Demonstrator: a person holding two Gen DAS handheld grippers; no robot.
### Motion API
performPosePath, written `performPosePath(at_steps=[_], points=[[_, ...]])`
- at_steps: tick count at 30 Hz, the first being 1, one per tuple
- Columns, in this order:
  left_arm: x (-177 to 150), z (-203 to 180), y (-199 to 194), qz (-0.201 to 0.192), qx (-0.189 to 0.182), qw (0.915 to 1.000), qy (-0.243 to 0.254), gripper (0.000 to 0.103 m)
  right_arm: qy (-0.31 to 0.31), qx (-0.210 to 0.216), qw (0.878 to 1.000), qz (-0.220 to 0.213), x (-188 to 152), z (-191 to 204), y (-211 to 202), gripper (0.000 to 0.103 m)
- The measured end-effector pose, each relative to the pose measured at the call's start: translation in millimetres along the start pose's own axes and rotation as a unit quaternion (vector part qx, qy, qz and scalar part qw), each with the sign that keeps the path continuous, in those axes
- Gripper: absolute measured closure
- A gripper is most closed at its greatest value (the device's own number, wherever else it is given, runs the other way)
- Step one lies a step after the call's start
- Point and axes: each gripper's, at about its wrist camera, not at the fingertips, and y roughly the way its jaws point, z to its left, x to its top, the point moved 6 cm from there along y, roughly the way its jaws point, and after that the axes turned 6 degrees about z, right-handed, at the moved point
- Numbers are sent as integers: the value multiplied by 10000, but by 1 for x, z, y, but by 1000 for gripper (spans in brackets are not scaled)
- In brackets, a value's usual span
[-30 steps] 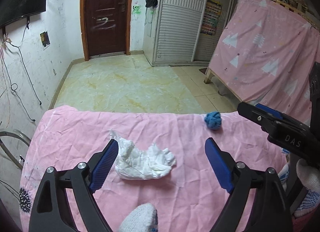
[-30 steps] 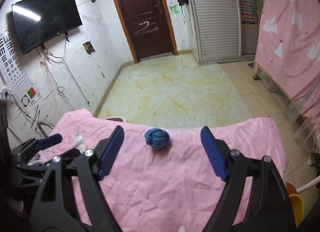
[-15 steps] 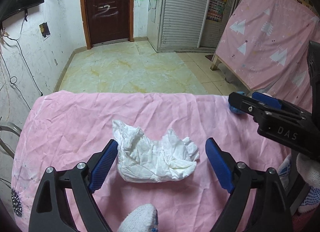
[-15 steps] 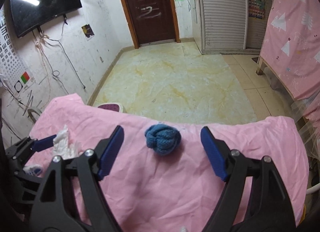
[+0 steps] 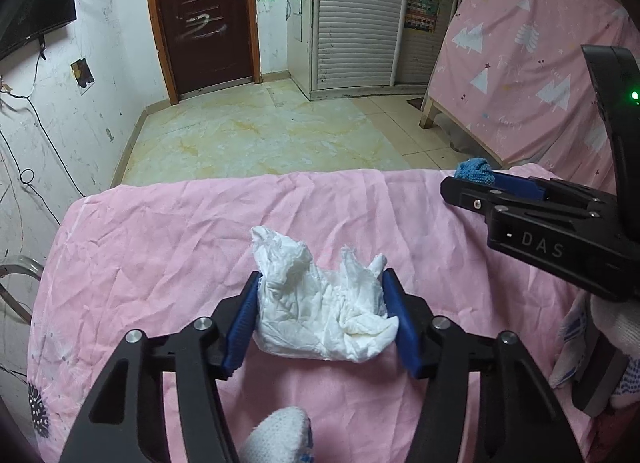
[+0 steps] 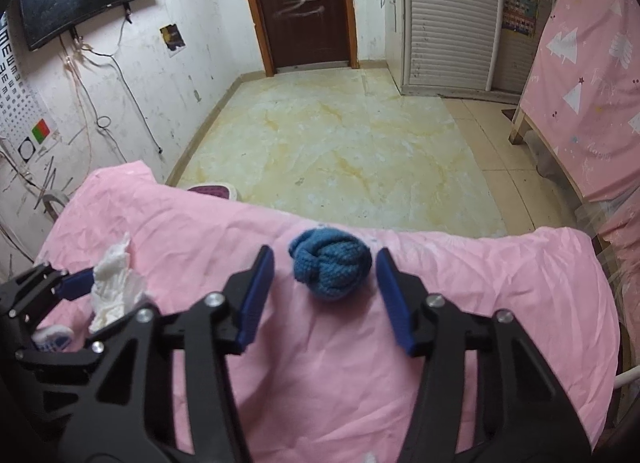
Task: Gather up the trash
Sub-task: 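Grasp the white tissue with the left tool while the right tool grasps the blue knit ball, then carry the tissue and blue ball with both tools over the yellow bucket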
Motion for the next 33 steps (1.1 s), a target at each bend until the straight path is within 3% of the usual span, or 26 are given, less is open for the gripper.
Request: performPosePath(at_steps=[3,11,22,33], points=[[-1,0,-1,-32,46,10000,11,62,-39,0,10000,6,0,2,0,75],[0,7,-16,-159,-124,9996,-196,80,-75,78,9997,-222,-4,3,-11,77],[-14,-9,-70,-583,-296,9978,-129,81,1,197,9977,-643,-13,3,-61,77],[-25,-56,-116,-960,-327,9945,243,81,164,230,9932,-1132,-34,-13,-122,77]])
